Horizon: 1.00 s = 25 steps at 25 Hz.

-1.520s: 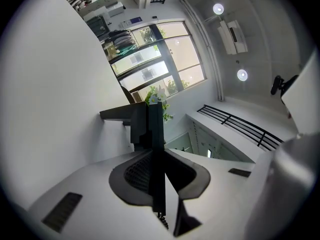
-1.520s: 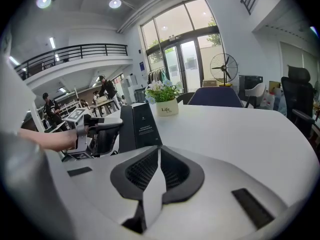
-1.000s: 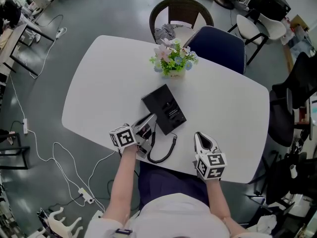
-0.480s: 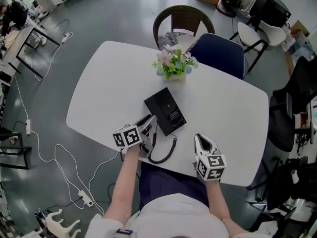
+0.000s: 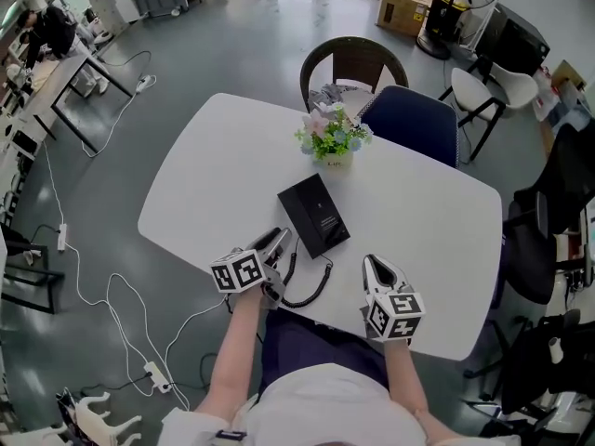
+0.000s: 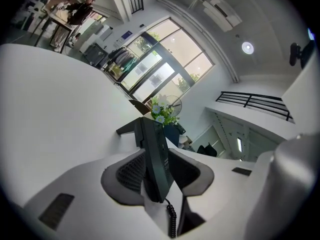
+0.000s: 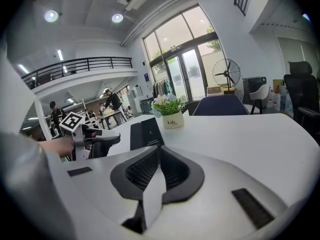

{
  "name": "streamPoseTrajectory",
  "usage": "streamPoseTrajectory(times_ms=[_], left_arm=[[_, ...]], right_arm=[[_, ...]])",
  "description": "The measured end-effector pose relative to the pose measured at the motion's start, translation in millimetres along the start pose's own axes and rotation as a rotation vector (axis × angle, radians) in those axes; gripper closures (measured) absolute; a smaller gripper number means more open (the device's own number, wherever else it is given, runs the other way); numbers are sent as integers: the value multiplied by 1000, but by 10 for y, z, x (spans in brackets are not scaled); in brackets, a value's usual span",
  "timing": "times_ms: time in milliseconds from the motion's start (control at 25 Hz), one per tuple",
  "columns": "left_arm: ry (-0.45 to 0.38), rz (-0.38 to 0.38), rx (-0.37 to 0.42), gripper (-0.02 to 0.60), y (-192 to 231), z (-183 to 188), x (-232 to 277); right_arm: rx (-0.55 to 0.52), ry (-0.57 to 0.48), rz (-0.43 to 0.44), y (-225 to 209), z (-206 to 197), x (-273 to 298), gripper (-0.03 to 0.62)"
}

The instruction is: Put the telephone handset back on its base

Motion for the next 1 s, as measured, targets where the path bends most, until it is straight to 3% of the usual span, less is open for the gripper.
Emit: streamPoseTrajectory(times_ms=[400, 920, 1000], left_arm=[[-39, -35, 317, 446, -630, 58, -288], [-192, -10, 711, 446, -1324, 75, -586], [-223, -7, 751, 475, -1402, 97, -622]], right_arm=[[-21, -91, 47, 109, 288, -108, 554], [-82, -202, 72, 131, 657, -427, 554], [-90, -233, 84, 165, 749, -487, 554]])
Point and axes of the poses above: the fingertips, and each gripper's own axes: x forward along the fingers, y to its left, z out of its top, the point moved 2 cm from there along -x, backward along the fingers, and after that the axes turned 2 degrees about -y, right-handed, at the moved point
